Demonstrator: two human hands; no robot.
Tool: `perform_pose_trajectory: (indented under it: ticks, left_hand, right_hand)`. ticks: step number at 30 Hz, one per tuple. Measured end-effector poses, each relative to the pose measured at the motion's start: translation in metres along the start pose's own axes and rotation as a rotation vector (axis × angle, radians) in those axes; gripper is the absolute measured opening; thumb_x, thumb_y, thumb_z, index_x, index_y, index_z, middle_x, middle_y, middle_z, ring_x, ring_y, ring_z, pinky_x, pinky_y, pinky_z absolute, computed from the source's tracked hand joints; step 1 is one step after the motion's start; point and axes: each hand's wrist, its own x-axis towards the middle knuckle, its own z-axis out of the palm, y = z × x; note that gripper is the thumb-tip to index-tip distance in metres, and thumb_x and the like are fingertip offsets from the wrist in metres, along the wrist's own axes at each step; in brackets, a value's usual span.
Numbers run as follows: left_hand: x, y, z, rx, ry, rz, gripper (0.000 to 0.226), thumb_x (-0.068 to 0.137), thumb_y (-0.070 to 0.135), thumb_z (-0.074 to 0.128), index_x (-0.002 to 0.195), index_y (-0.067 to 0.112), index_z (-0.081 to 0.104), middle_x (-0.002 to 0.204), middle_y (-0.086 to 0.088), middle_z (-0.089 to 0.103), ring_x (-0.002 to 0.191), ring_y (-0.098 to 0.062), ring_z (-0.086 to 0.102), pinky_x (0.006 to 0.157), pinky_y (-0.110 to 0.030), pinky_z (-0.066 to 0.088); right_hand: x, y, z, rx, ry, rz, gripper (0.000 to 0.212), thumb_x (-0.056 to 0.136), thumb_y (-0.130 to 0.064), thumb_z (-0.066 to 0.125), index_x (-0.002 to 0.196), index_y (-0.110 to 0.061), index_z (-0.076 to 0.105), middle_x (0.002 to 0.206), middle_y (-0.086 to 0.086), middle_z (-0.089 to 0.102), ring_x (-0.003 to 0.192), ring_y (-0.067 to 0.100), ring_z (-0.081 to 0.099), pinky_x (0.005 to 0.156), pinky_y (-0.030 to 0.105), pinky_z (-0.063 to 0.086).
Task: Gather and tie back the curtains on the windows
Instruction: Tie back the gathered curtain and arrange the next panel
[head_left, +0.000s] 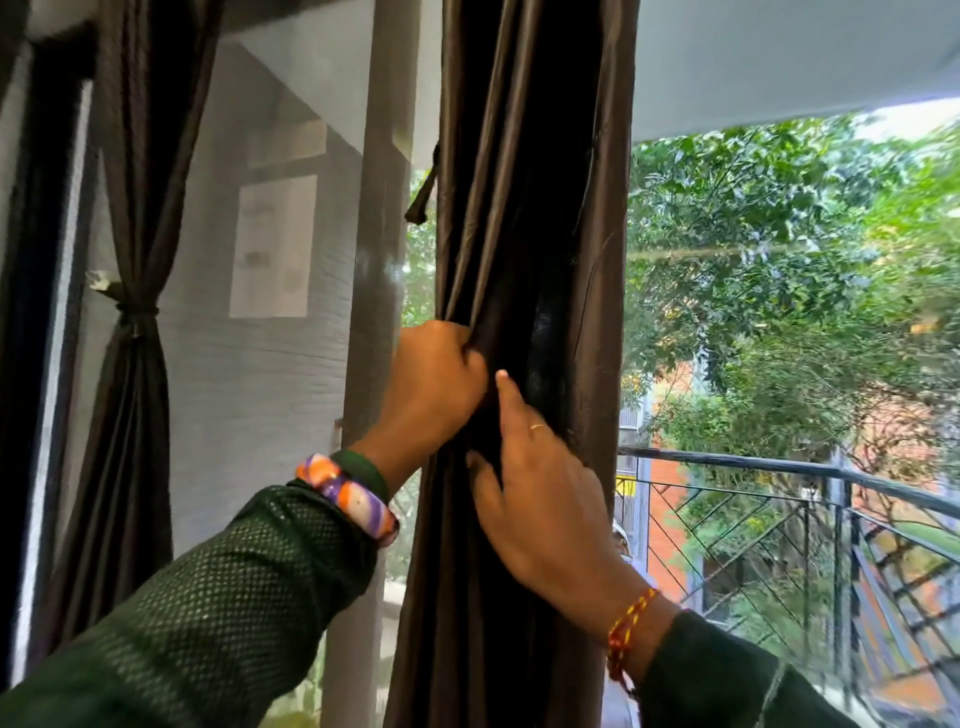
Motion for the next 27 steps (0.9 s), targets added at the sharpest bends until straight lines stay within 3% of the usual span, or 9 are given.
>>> perform_pose_trajectory:
  ticks: [2,5,8,11,13,16,19,23,27]
  left_hand:
    - [0.002,-0.011,-0.003,0.039,0.028,-0.028,0.022,0.083,0.005,0.050,0.060,0.004,0.048,0.076,-0.028,0.061,0.076,-0.042,0.058,0.058,-0.029,0.029]
    - [0.008,-0.030,-0.008,0.069,0.065,-0.037,0.027,0.081,0.001,0.048,0.057,0.006,0.039,0.075,-0.033,0.058,0.076,-0.046,0.057,0.060,-0.033,0.028]
    - [0.011,-0.040,-0.013,0.091,0.069,-0.036,0.024,0.081,0.000,0.048,0.058,0.004,0.042,0.073,-0.033,0.058,0.075,-0.045,0.057,0.060,-0.033,0.029]
    - [0.013,-0.045,-0.016,0.100,0.068,-0.046,0.030,0.081,0.000,0.048,0.054,0.006,0.037,0.064,-0.026,0.050,0.071,-0.044,0.055,0.059,-0.033,0.030]
    - [0.013,-0.046,-0.017,0.098,0.067,-0.059,0.035,0.081,0.000,0.048,0.051,0.010,0.035,0.061,-0.017,0.044,0.067,-0.039,0.053,0.059,-0.033,0.031]
    - [0.011,-0.046,-0.019,0.102,0.077,-0.088,0.037,0.084,0.001,0.047,0.052,0.012,0.035,0.060,-0.010,0.041,0.062,-0.028,0.044,0.061,-0.030,0.030]
    - [0.006,-0.039,-0.021,0.106,0.090,-0.085,0.039,0.087,0.003,0.046,0.052,0.013,0.032,0.055,-0.004,0.038,0.061,-0.027,0.044,0.059,-0.031,0.031]
    - [-0.011,-0.013,-0.015,0.035,0.093,0.048,0.020,0.089,0.007,0.046,0.069,0.009,0.043,0.066,-0.019,0.053,0.066,-0.038,0.056,0.058,-0.035,0.036]
    - [-0.025,0.027,-0.004,-0.144,0.055,0.098,0.020,0.093,0.009,0.043,0.074,0.008,0.044,0.068,-0.015,0.053,0.062,-0.029,0.050,0.056,-0.025,0.026]
  right_hand:
    - [0.007,0.011,-0.004,-0.109,0.329,-0.025,0.067,0.082,-0.037,0.045,0.142,-0.013,0.031,0.131,0.010,0.047,0.104,0.028,0.049,0.082,0.037,0.043]
    - [0.024,0.038,-0.024,-0.063,0.539,0.208,0.087,0.075,-0.039,0.061,0.147,-0.019,0.017,0.149,0.012,0.024,0.127,0.029,0.028,0.098,0.043,0.028]
    - [0.041,0.066,-0.044,0.447,0.201,0.585,0.114,0.071,-0.035,0.078,0.150,-0.016,-0.002,0.154,0.008,0.019,0.140,0.027,0.022,0.110,0.050,0.027]
    - [0.041,0.090,-0.040,1.034,-0.159,0.726,0.083,0.069,-0.022,0.079,0.139,-0.010,0.037,0.118,0.007,0.064,0.096,0.019,0.063,0.074,0.034,0.054]
    - [0.036,0.101,-0.031,1.051,-0.332,0.747,0.055,0.069,-0.018,0.076,0.119,-0.006,0.059,0.102,0.011,0.071,0.083,0.021,0.068,0.075,0.042,0.058]
    - [0.030,0.102,-0.022,1.110,-0.270,0.739,0.013,0.086,-0.002,0.060,0.098,-0.004,0.065,0.097,0.016,0.070,0.068,0.020,0.069,0.071,0.037,0.059]
    - [0.022,0.090,-0.025,0.678,-0.068,0.619,0.014,0.092,-0.004,0.049,0.094,-0.005,0.063,0.095,0.016,0.065,0.083,0.028,0.064,0.074,0.031,0.052]
    - [0.000,0.056,-0.028,0.229,0.065,0.330,0.050,0.091,0.001,0.040,0.141,-0.003,0.032,0.085,0.015,0.063,0.084,0.034,0.061,0.059,0.021,0.028]
    - [-0.009,0.025,-0.013,0.222,-0.024,0.183,0.094,0.084,0.002,0.040,0.144,-0.026,-0.027,0.119,0.022,0.057,0.088,0.035,0.064,0.068,0.038,0.048]
